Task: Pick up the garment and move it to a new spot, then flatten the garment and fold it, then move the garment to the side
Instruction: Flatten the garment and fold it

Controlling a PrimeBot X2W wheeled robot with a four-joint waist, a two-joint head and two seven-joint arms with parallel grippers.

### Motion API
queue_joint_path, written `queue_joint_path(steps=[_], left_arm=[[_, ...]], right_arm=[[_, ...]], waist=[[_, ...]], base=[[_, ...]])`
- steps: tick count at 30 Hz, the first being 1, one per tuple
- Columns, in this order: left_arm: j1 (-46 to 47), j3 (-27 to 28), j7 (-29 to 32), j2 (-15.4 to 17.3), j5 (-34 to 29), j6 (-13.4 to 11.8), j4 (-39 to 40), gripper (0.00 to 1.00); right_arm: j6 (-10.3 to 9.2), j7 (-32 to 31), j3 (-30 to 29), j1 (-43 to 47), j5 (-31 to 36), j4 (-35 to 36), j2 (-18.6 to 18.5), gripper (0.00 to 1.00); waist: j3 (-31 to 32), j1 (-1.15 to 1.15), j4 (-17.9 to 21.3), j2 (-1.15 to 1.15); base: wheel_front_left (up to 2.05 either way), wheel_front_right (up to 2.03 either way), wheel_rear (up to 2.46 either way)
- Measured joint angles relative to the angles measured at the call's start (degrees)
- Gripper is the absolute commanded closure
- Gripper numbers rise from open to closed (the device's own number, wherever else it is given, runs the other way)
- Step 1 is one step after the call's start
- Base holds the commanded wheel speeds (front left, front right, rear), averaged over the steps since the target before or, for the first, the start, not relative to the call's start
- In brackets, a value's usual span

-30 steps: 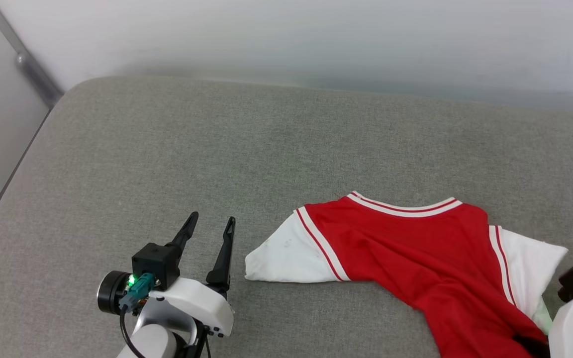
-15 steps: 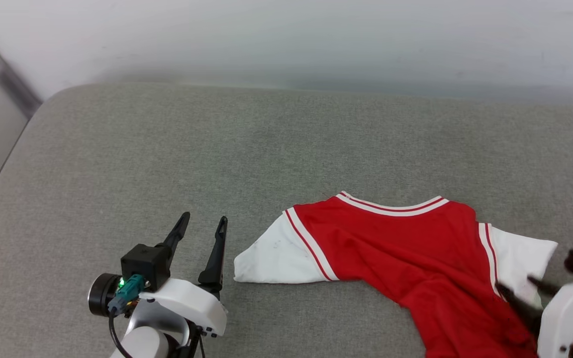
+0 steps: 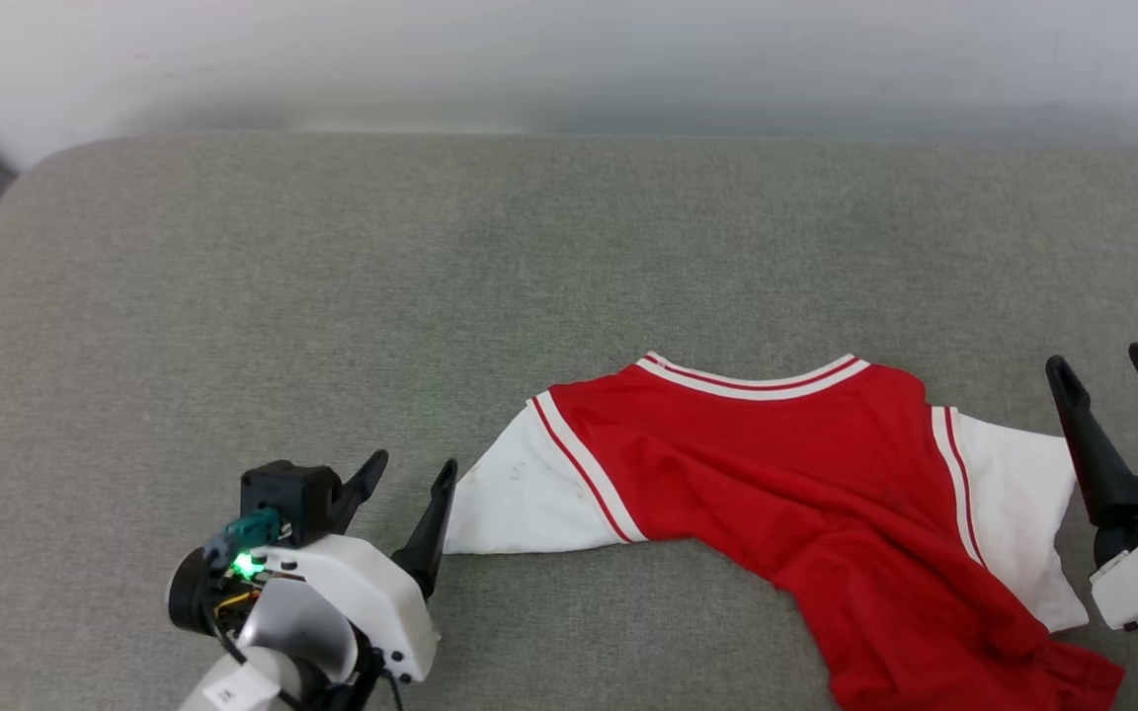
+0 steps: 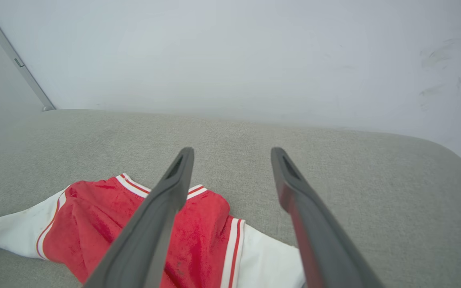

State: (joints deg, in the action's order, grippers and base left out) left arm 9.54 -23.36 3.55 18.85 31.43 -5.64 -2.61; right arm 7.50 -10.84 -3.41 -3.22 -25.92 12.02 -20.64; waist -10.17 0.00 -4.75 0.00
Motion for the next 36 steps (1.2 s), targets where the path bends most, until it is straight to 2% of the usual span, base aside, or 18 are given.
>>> queue_joint_path(steps=[6,11,15,21,26,27,28,32,36], left_arm=[[0.1,-1.5,17.5,5.9,1.9,-1.6,5.9,0.0],[1.7,-2.6,28.5,9.4,2.1,-3.2,8.0,0.0],[3.6,-3.5,33.0,9.7,2.3,-4.0,8.2,0.0],[5.7,-4.2,35.1,10.7,0.3,-5.2,5.6,0.0],[6.3,-5.5,36.5,10.8,0.1,-4.6,3.9,0.0],[6.5,-5.7,36.7,10.7,0.4,-4.3,3.5,0.46],[6.8,-5.9,37.1,10.7,0.6,-3.9,3.2,1.0],[7.1,-6.5,37.2,9.6,1.6,-2.7,1.9,1.0],[7.2,-6.2,34.0,8.6,1.6,-2.7,-0.5,1.0]], right_arm=[[0.0,1.6,-2.2,0.3,3.2,3.7,3.5,0.0],[0.0,1.4,-2.0,0.3,4.4,5.5,5.0,0.0],[0.0,1.7,-1.6,0.2,5.2,5.9,6.0,0.0],[0.0,2.2,-1.1,0.2,5.9,5.9,6.6,0.0],[0.0,2.4,-1.1,0.2,6.0,5.8,6.7,0.0],[0.0,2.5,-1.1,0.2,6.0,5.8,6.7,0.0],[0.0,2.6,-1.1,0.2,6.1,5.8,6.7,0.0],[0.0,2.5,-1.0,-0.1,6.3,5.7,6.6,0.0],[0.0,1.8,-1.2,-0.2,6.6,5.1,6.3,0.0]], waist=[[-2.1,0.0,1.2,0.0],[-3.8,0.0,2.6,0.0],[-5.2,0.0,3.7,0.0],[-7.3,0.0,5.1,0.0],[-8.4,0.0,5.6,0.0],[-8.5,0.0,5.6,0.0],[-8.6,0.0,5.6,0.0],[-8.9,0.0,5.4,0.0],[-8.0,0.0,5.0,0.0]], base=[[0.0,0.0,0.0],[0.0,0.0,0.0],[0.0,0.0,0.0],[0.0,0.0,0.0],[0.0,0.0,0.0],[0.0,0.0,0.0],[0.0,0.0,0.0],[0.0,0.0,0.0],[0.0,0.0,0.0]])
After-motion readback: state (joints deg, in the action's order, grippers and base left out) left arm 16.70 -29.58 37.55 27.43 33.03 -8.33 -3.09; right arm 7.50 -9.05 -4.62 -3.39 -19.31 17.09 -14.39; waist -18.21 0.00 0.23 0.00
